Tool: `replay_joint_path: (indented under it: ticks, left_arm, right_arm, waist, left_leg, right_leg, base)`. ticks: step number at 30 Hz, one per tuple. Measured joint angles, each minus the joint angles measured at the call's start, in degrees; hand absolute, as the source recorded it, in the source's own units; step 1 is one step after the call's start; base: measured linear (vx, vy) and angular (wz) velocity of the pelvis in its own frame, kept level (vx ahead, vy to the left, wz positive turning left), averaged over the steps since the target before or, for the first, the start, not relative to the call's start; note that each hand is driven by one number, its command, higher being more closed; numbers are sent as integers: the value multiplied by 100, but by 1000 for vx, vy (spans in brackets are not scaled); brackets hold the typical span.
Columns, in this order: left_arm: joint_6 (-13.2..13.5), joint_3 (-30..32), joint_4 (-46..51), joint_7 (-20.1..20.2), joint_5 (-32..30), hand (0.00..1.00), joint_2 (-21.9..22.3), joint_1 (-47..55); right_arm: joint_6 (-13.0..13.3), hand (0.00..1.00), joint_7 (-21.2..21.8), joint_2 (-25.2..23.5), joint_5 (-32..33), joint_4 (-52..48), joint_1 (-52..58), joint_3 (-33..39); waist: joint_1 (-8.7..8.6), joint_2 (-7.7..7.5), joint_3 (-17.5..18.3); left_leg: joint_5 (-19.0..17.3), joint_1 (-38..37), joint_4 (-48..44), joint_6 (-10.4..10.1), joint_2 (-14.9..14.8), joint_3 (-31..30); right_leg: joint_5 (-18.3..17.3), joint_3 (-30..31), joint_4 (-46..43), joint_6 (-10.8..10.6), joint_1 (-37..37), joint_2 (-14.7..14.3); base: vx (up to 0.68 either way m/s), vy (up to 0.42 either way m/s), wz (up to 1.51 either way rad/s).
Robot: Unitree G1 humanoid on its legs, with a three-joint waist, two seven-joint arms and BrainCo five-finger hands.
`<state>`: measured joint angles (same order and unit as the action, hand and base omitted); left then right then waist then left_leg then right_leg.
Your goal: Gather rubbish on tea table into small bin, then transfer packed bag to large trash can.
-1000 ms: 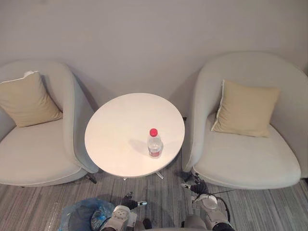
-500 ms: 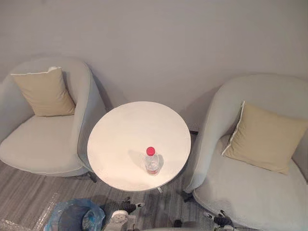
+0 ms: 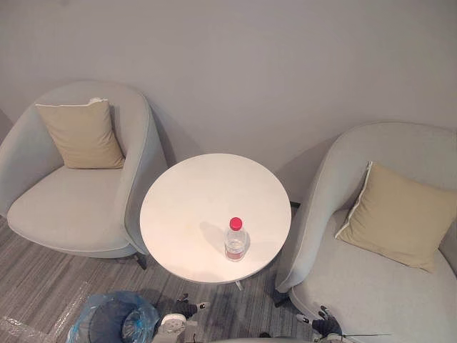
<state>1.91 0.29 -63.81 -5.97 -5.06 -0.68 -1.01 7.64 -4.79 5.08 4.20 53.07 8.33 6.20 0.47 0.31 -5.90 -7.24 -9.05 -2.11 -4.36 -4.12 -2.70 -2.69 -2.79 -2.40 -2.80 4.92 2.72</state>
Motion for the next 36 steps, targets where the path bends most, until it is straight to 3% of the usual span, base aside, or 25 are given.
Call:
replay_joint_path:
  ticks: [7, 15, 28, 36]
  left_arm:
    - [23, -477, -2, -3, -161, 0, -154, 0]
    - [41, -823, -102, 5, -281, 0, -387, 2]
    - [166, -854, -87, -1, -288, 0, -451, -1]
    - [221, -864, 140, -35, -265, 0, -404, -17]
  right_arm:
    - [120, 0, 51, 31, -823, -1388, 262, -810]
    - [373, 0, 420, 694, -1108, -2643, 306, -1598]
    - [507, 0, 346, 966, -1339, -3033, -136, -2071]
    - [507, 0, -61, 1082, -1498, -3200, -771, -2039]
  waist:
    - [-11, -50, 14]
    - [-12, -132, -5]
    - [6, -78, -92]
    - [51, 111, -324]
  left_leg:
    - [7, -1, -3, 1, 59, -193]
    - [37, -3, -12, 29, 118, -441]
    - [192, 322, 16, 1, 210, -1091]
    - [298, 815, -103, -11, 360, -1699]
  right_leg:
    - [22, -99, 91, -5, 116, 3]
    - [98, -243, 288, -20, 305, 42]
    - [66, -837, 375, -47, 306, 121]
    - [-8, -1446, 345, -34, 136, 210]
  base:
    - [8, 8, 12]
    - [-16, 12, 9]
    - [-1, 0, 27]
    - [39, -8, 39]
